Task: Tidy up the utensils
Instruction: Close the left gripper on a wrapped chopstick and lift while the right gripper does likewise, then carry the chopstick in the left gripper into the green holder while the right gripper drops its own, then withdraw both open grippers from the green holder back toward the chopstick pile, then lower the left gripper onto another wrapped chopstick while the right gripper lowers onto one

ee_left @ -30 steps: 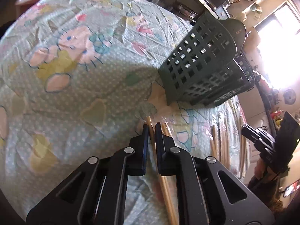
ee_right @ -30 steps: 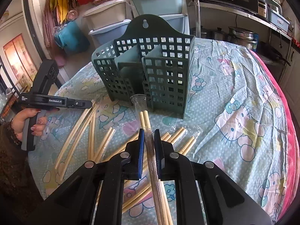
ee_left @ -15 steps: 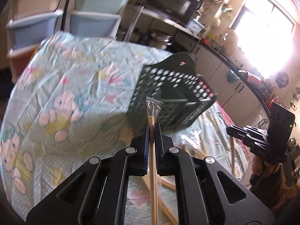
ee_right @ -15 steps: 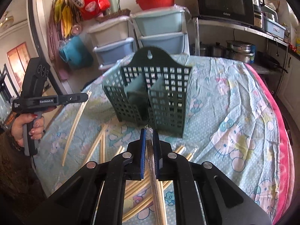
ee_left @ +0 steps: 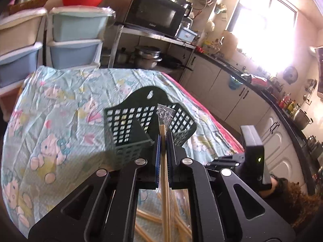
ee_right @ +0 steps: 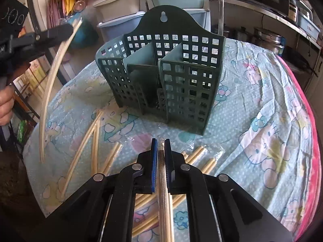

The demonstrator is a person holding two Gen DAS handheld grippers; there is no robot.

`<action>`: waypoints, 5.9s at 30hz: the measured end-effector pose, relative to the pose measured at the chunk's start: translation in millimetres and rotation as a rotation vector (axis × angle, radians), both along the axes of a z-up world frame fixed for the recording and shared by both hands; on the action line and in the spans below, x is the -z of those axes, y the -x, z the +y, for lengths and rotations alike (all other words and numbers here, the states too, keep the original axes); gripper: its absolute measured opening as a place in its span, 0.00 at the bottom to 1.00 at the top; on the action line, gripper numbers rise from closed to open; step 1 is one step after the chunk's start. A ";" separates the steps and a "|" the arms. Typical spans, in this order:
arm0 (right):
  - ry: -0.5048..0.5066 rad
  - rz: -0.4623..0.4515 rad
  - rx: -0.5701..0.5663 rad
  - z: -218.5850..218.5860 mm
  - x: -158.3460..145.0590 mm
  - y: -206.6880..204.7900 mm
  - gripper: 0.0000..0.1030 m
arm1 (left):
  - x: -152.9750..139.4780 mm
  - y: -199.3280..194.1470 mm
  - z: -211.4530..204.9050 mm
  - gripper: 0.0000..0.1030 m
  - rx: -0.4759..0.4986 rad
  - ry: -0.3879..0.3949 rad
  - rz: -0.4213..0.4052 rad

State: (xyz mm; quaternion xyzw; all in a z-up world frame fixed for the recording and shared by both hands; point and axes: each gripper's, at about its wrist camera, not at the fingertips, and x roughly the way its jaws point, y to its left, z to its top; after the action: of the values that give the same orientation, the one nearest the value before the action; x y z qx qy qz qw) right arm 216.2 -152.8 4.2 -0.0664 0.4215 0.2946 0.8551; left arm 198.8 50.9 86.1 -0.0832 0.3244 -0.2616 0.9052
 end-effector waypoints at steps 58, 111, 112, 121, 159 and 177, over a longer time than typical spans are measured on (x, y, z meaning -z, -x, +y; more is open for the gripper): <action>-0.484 -0.697 0.255 -41.0 -189.0 -60.3 0.06 | -60.7 -78.5 -16.2 0.03 -0.276 -0.126 -0.533; -0.308 -0.453 0.354 -57.8 -90.6 -39.4 0.26 | 7.1 -48.1 -4.1 0.21 -0.205 -0.143 -0.278; -0.297 -0.456 0.355 -57.8 -91.0 -37.2 0.28 | 6.6 -47.0 -2.2 0.25 -0.202 -0.134 -0.268; -0.286 -0.435 0.332 -65.8 -100.9 -23.4 0.37 | -0.4 -30.6 7.5 0.59 -0.198 -0.092 -0.216; -0.128 -0.303 0.137 -39.7 -62.5 57.2 0.53 | 51.6 43.5 30.3 0.90 -0.242 -0.103 -0.054; -0.021 -0.184 0.018 -14.1 -19.3 53.0 0.52 | 110.4 44.1 26.1 0.84 -0.182 -0.134 0.123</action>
State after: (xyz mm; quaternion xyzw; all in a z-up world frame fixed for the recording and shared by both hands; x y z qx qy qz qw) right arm 163.2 -166.9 23.5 -0.0806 0.3387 0.2839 0.8934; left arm 154.7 77.1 -24.3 -0.0677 0.3872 -0.1503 0.9071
